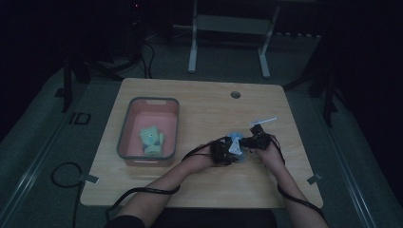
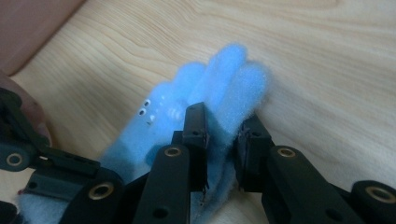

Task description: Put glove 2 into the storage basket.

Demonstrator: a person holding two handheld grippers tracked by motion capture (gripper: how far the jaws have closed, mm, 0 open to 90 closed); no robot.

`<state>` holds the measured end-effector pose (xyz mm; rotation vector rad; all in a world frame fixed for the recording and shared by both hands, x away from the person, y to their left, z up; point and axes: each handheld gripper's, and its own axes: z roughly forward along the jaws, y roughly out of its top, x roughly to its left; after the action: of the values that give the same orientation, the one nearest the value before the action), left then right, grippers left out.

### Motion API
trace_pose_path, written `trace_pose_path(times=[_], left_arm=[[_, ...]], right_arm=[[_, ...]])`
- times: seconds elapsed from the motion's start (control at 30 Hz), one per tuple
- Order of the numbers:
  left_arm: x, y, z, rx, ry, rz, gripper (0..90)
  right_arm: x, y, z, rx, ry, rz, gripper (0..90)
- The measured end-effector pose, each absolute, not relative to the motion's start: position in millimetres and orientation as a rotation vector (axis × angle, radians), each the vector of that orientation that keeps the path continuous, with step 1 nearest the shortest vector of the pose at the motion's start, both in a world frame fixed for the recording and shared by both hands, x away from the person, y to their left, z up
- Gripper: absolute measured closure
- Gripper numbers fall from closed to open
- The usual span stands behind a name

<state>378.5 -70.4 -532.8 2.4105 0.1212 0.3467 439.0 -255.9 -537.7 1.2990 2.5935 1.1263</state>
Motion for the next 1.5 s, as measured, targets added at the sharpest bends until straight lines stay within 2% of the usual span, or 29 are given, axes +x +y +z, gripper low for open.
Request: trace_pose_path(times=[0.83, 1.5], left_arm=[[365.4, -24.7, -469.1, 2.429, 0.102, 0.398, 75.6], [362.7, 14.1, -441.2, 2.466, 0.132, 0.451, 75.6]], right_arm=[[431.5, -215.4, -482.0, 1.143, 2.606, 1.261, 77.1], [438.5, -175.3, -461.1, 1.042, 2.636, 1.322, 77.2]])
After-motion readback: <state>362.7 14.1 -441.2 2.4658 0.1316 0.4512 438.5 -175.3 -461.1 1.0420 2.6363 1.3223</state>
